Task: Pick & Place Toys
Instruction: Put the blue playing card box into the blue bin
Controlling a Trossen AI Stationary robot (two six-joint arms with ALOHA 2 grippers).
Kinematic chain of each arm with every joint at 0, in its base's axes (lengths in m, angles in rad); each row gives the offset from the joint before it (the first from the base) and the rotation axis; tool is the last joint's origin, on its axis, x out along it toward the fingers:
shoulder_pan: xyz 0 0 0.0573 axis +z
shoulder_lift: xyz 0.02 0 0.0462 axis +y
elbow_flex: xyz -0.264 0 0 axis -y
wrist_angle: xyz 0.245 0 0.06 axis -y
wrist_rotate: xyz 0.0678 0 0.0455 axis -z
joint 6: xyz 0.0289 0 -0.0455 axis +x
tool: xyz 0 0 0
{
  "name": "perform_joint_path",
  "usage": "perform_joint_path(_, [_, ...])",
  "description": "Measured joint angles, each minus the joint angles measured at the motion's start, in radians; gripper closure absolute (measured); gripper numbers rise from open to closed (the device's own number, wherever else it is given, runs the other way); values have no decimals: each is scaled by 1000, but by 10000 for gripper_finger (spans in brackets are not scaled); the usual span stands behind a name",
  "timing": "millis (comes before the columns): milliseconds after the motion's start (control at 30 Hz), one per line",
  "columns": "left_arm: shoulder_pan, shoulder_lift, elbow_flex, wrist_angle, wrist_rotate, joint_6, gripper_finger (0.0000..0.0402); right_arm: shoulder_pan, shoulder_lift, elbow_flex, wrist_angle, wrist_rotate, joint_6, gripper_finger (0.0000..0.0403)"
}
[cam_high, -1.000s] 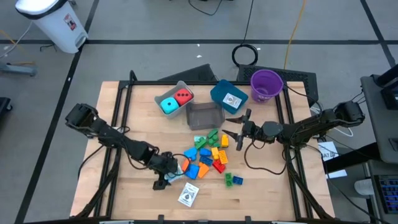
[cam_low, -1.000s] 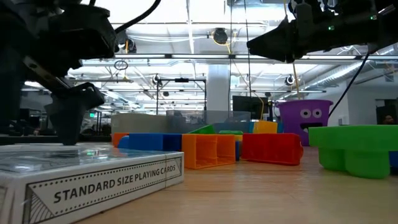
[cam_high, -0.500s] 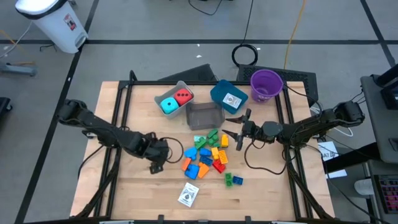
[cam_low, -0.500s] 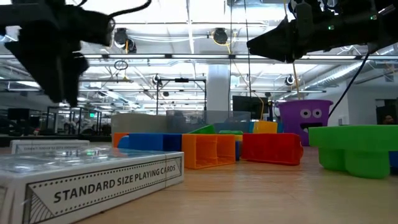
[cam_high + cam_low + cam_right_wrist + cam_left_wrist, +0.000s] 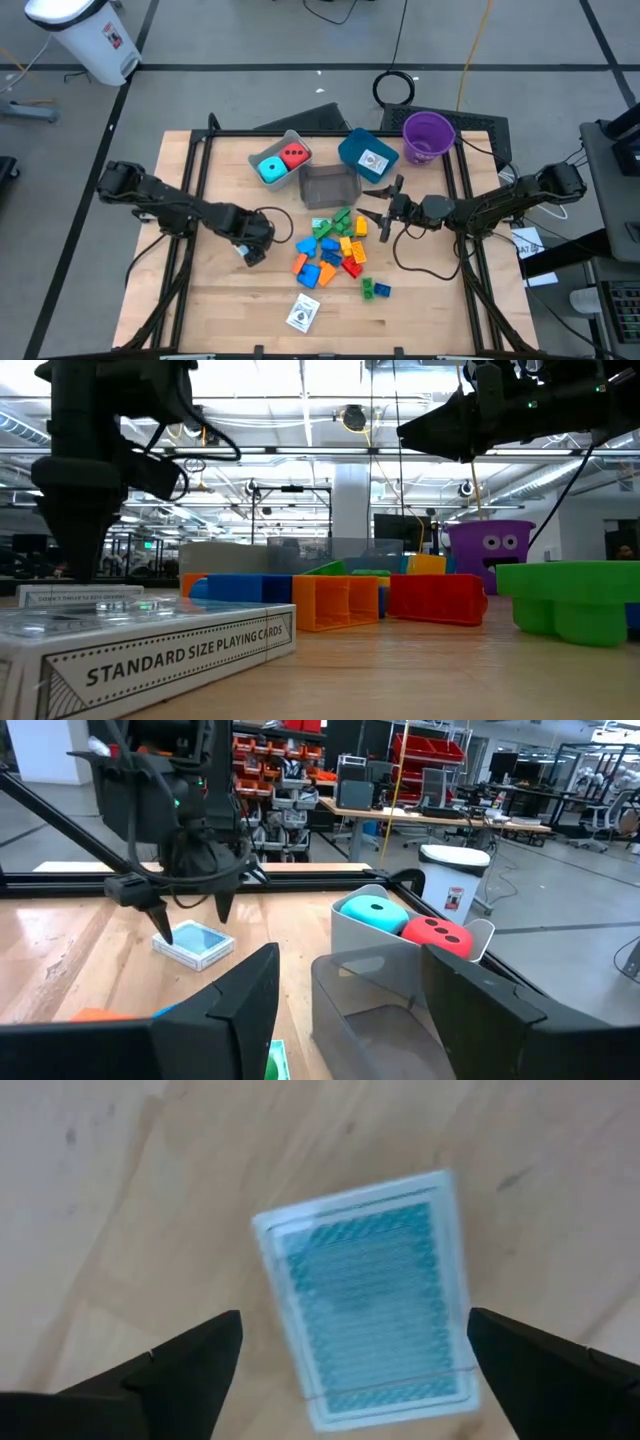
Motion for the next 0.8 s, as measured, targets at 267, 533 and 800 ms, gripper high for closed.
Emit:
perform_joint_path(267, [14,-5,-63,67,9,-32,15,0,0,0,-1,0,-2,190])
perform_joint_path(533, [14,1,-101,158,106,1,19,0,0,0,-2,0,-2,190])
perform_joint_path(800, [17,1,-102,184,53,73,25,0,0,0,-4,0,-2,190])
